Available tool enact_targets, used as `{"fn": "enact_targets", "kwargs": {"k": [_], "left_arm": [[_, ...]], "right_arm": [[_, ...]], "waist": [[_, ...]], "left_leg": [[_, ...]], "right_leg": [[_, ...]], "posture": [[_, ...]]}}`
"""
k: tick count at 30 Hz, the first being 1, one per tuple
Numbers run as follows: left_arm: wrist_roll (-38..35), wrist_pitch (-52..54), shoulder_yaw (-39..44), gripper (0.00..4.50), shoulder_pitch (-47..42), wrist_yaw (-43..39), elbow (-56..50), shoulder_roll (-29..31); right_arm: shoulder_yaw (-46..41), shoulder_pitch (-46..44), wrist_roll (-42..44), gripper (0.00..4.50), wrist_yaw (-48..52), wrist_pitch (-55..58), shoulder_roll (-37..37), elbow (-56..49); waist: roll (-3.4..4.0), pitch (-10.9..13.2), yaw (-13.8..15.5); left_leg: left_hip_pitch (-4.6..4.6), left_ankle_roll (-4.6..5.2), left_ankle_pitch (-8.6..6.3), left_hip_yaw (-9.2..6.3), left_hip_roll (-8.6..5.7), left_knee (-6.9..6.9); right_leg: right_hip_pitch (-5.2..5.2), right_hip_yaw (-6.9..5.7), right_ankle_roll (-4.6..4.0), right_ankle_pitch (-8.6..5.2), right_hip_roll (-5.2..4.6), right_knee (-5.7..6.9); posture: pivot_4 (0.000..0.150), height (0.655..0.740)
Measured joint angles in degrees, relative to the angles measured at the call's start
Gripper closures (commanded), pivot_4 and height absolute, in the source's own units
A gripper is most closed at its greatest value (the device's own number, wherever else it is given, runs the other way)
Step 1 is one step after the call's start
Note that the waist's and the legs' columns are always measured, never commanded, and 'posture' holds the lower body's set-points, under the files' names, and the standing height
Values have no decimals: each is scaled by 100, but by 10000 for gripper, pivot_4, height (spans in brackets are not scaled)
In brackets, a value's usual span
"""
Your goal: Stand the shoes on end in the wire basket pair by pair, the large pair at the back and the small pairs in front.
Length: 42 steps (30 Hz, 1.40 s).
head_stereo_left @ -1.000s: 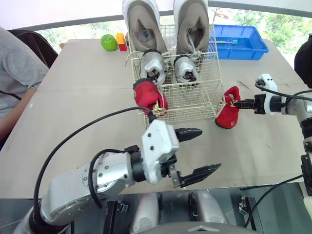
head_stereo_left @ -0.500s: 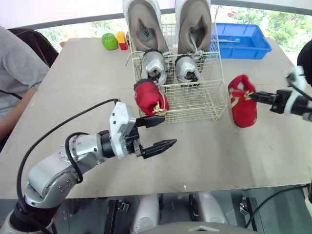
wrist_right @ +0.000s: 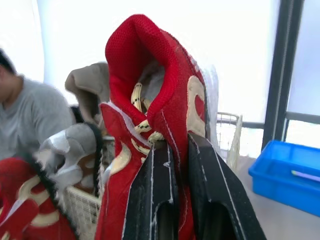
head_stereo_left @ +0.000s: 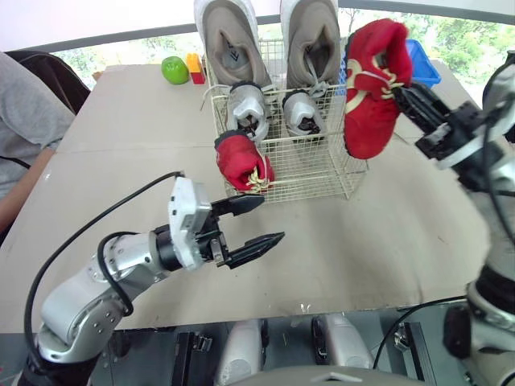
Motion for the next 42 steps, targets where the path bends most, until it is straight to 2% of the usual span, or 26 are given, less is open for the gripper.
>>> {"fn": "enact_targets", "kwargs": {"k": [6, 12, 15, 20, 26, 29, 30, 31, 32, 33, 35, 37, 38, 42], "left_arm": [[-109, -14, 397, 1703, 344, -67, -197, -4], [-335, 7, 626, 1703, 575, 140, -663, -7], [-357, 11, 745, 1703, 694, 235, -782, -6], [-408, 12, 799, 1703, 939, 332, -977, -5], [-459, 12, 825, 1703, 1047, 399, -1036, 12], [-424, 77, 617, 1703, 500, 444, -862, 25], [-379, 87, 529, 1703, 345, 430, -764, 23], [-268, 114, 362, 1703, 118, 388, -524, 17], [-176, 132, 243, 1703, -31, 357, -265, -4], [-102, 136, 175, 1703, -108, 322, -118, -11], [-2, 137, 60, 1703, -219, 251, 90, -50], [24, 137, 45, 1703, -261, 195, 172, -78], [40, 135, 46, 1703, -266, 168, 195, -103], [176, 109, 53, 1703, -53, -21, 280, -162]], "right_arm": [[845, 521, -814, 43765, -66, -1409, 522, 142], [1489, 1407, -1824, 43765, -46, -3437, 946, 1249], [1613, 1659, -1977, 43765, 12, -3817, 941, 1513], [1609, 1923, -1836, 43765, 69, -3738, 900, 1802], [1541, 1911, -1528, 43765, 309, -3383, 445, 1654], [1478, 1804, -1290, 43765, 456, -2975, 105, 1548], [1473, 1784, -1276, 38266, 486, -2912, 27, 1542], [1458, 1771, -1218, 35320, 565, -2786, -97, 1522], [1456, 1769, -1180, 30310, 617, -2699, -184, 1479], [1443, 1775, -1162, 25131, 637, -2643, -220, 1453], [1438, 1781, -1081, 16703, 713, -2488, -316, 1329], [1423, 1821, -1020, 10078, 777, -2351, -480, 1200], [1394, 1852, -1001, 4901, 792, -2285, -558, 1138], [1093, 2044, -766, 4901, 891, -2029, -944, 780]], "waist": [[0, 0, 32], [-4, -2, 25], [-4, -2, 21], [-3, -2, 22], [-4, -3, 28], [-3, -2, 52], [-4, -4, 57], [-5, -5, 52], [-5, -4, 45], [-5, -4, 35], [-5, -4, 17], [-5, -4, 27], [-5, -4, 30], [-5, -4, 38]], "left_leg": [[1, -1, 0, -2, 0, 2], [7, -1, 0, 0, 0, 2], [9, -1, 0, -1, 1, 2], [11, -1, 1, 0, 2, 2], [15, -1, 0, -2, 0, 3], [15, -1, 1, 0, -6, 9], [17, -1, 1, 1, -8, 11], [17, -1, 1, 2, -10, 11], [17, -1, 1, 1, -11, 11], [17, -1, 0, 0, -10, 11], [16, -1, 0, -3, -8, 10], [14, 0, 0, -3, -6, 9], [14, 0, 0, -3, -6, 9], [13, 0, 0, -4, -5, 9]], "right_leg": [[2, -5, -1, 0, -6, 1], [5, -2, -4, -2, -6, 1], [6, -2, -23, -12, -5, 2], [7, -1, -24, -13, -5, 4], [14, -4, -25, -13, -5, 3], [20, -12, -25, -13, -4, 3], [25, -14, -25, -13, -3, 2], [26, -14, -25, -13, -1, 2], [26, -12, -25, -13, 0, 2], [25, -13, -24, -13, 2, 2], [23, -12, -23, -12, 4, 2], [23, -13, -22, -12, 2, 1], [23, -13, -23, -12, 2, 1], [23, -11, -23, -13, -3, 0]], "posture": [[1500, 7400], [1500, 7400], [1500, 7400], [1500, 7400], [1500, 7400], [1500, 7400], [1500, 7400], [1500, 7400], [1500, 7400], [1500, 7400], [1500, 7400], [1500, 7400], [1500, 7400], [1500, 7400]]}}
